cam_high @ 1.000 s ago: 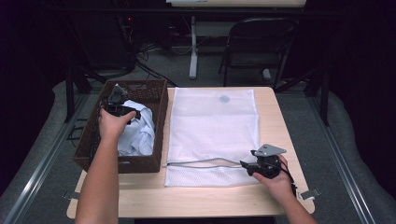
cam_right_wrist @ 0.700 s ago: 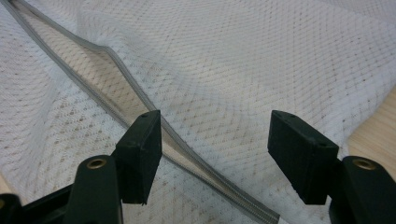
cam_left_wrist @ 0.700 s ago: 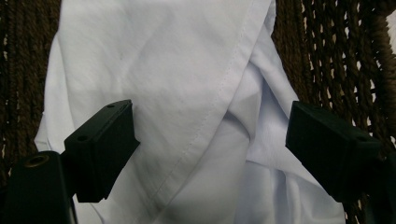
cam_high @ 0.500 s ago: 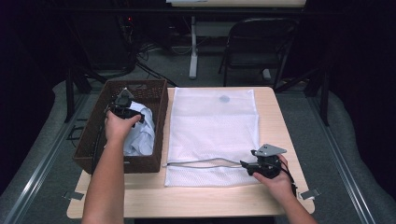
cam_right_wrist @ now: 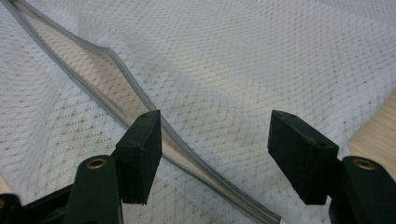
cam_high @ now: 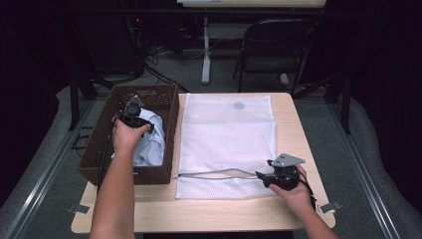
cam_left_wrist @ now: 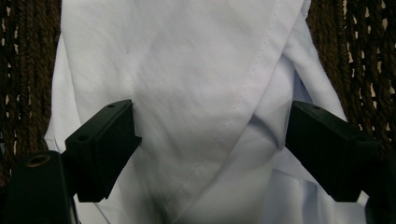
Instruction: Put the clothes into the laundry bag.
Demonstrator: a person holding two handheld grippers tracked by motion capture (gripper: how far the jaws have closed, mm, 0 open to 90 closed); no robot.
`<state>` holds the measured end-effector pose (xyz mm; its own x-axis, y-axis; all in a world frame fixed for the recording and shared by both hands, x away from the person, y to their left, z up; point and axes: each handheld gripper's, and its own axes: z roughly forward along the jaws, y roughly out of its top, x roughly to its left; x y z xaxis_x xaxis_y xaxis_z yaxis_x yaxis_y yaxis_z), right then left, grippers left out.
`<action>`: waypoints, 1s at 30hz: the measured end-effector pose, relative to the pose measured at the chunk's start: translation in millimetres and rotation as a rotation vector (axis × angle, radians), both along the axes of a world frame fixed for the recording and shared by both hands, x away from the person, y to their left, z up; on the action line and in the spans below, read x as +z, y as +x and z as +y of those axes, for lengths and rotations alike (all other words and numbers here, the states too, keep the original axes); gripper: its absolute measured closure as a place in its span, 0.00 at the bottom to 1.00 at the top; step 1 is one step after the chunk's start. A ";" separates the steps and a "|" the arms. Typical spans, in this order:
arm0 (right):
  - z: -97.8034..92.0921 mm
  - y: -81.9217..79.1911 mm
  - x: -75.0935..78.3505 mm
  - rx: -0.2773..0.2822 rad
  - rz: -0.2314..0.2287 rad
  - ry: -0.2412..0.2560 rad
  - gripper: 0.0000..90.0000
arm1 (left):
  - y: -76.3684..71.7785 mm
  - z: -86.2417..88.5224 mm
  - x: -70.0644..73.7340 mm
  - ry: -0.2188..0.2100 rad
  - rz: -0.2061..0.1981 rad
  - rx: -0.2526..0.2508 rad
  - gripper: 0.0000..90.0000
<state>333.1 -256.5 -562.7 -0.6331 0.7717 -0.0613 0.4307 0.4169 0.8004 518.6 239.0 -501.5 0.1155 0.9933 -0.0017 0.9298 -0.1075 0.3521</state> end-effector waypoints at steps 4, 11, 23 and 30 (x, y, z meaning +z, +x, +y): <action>0.4 -0.1 0.1 0.000 -0.001 -0.001 0.39 | 0.1 1.1 -2.5 -0.006 -0.007 0.010 0.18; 1.1 -0.3 0.3 0.004 -0.004 -0.004 0.39 | -0.2 6.9 -6.4 -0.018 0.003 0.025 0.18; 1.8 -0.4 0.4 0.005 -0.003 -0.004 0.39 | -0.6 11.3 -12.3 -0.027 0.010 0.034 0.17; 4.2 0.0 -0.7 0.013 -0.005 -0.017 0.39 | -0.6 11.9 -13.1 -0.029 0.014 0.033 0.16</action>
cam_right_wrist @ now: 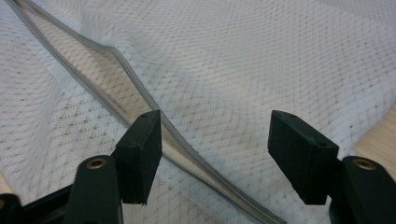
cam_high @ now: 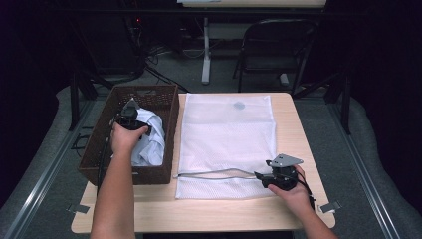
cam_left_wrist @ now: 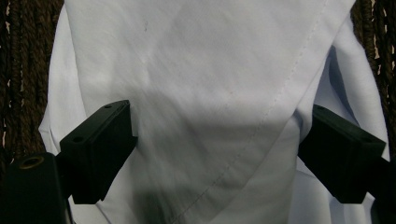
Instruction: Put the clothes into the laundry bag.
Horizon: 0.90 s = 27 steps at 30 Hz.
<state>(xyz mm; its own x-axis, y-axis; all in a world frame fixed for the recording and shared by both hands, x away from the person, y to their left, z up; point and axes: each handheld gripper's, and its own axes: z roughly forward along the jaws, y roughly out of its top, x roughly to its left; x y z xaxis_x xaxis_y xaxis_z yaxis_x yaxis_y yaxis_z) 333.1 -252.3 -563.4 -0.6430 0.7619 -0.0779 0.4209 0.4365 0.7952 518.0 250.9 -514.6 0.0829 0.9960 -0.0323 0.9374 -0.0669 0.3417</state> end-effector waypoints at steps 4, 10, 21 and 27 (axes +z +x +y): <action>0.5 -0.5 0.1 0.001 -0.002 0.000 0.39 | -0.2 0.1 -2.6 0.004 0.010 -0.002 0.15; 0.1 -0.3 0.1 0.002 -0.003 -0.001 0.39 | 0.4 0.2 -7.8 0.010 0.025 0.005 0.11; 0.5 -0.2 -0.1 0.005 -0.005 -0.006 0.39 | -1.2 2.2 -16.5 0.000 0.045 0.023 0.08; 0.7 -0.3 -0.2 0.005 -0.005 -0.008 0.39 | -0.6 3.3 -19.0 -0.004 0.054 0.029 0.06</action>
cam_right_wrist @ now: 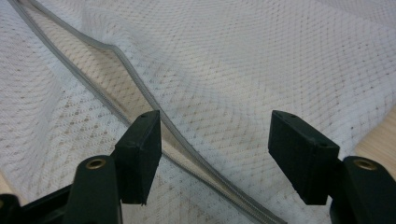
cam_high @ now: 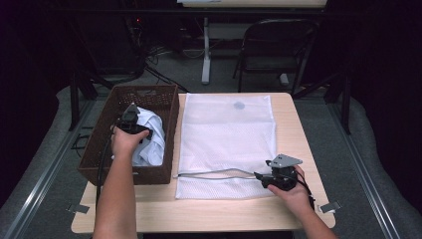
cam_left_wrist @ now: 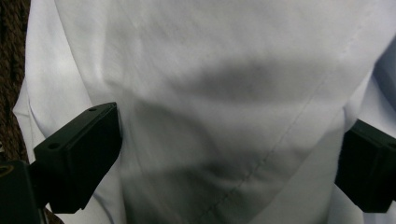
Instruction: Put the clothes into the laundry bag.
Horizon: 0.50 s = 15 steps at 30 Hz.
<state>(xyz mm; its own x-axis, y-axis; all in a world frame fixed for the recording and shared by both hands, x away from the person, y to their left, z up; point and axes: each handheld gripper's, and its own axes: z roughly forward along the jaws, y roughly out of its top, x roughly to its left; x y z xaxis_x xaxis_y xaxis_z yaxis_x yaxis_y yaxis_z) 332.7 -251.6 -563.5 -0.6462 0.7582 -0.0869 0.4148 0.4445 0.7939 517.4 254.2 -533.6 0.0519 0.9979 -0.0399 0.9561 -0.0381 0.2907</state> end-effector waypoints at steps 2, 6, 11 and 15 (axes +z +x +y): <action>0.1 0.0 0.0 0.000 0.000 0.000 0.39 | 0.0 0.1 -0.2 -0.002 0.003 -0.003 0.06; 0.5 -0.3 -0.1 -0.001 0.004 0.001 0.39 | 0.1 0.1 -3.1 0.010 0.008 0.001 0.04; 0.6 -0.4 -0.2 -0.001 0.004 0.000 0.39 | -0.1 1.3 -6.6 0.006 0.022 0.013 0.02; 0.7 -0.4 -0.2 0.000 0.004 -0.001 0.39 | -0.5 3.2 -8.7 0.001 0.034 0.019 0.01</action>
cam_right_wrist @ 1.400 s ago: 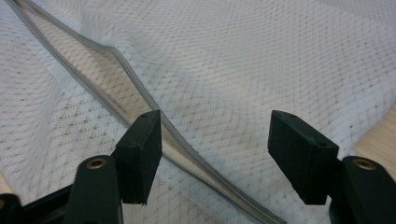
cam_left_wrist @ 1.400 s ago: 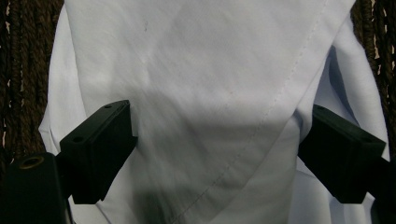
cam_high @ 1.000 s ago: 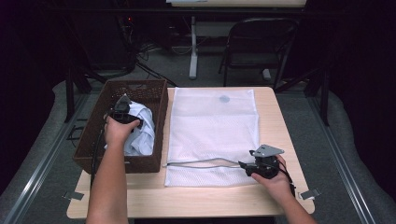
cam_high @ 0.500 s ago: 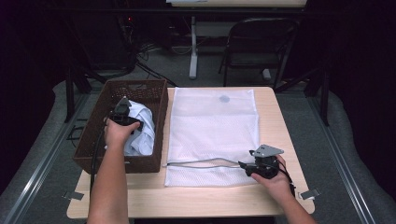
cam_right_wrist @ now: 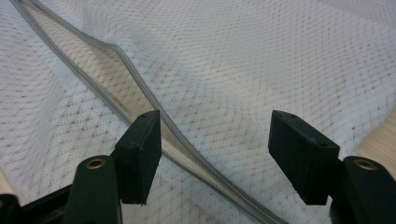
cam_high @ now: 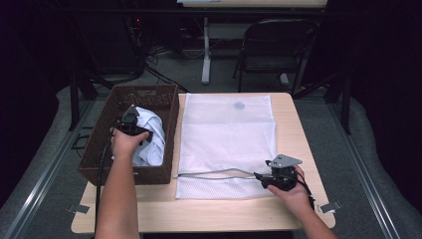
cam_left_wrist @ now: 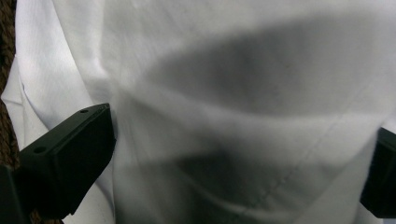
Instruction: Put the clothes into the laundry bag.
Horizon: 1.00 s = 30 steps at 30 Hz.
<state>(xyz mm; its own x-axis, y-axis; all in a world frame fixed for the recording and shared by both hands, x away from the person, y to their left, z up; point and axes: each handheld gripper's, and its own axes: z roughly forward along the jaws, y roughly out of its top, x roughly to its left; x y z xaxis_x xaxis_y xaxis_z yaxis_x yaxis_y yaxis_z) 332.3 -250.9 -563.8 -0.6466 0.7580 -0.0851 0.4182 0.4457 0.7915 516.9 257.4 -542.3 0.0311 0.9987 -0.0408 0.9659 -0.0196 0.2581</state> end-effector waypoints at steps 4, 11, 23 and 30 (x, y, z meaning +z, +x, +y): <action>0.1 0.0 -0.2 0.001 0.000 -0.003 0.39 | -0.7 0.2 -3.1 0.009 0.016 0.001 0.00; 1.0 -0.3 -0.5 0.006 0.003 0.000 0.39 | -1.5 0.7 -5.3 0.014 0.013 -0.017 0.00; 1.6 0.1 -1.0 0.010 0.001 -0.007 0.39 | -4.3 2.5 -9.3 0.000 -0.015 -0.019 0.00; 2.0 -0.7 -0.3 0.008 0.002 0.002 0.39 | -4.4 2.1 -10.1 -0.001 -0.010 -0.014 0.00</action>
<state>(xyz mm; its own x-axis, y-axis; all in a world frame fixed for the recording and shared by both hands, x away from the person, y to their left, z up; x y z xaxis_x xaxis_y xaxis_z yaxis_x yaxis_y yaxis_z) 331.6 -248.9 -564.0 -0.6527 0.7532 -0.0820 0.4162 0.4469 0.7918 512.6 259.5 -552.4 0.0454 0.9981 -0.0416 0.9629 -0.0327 0.2677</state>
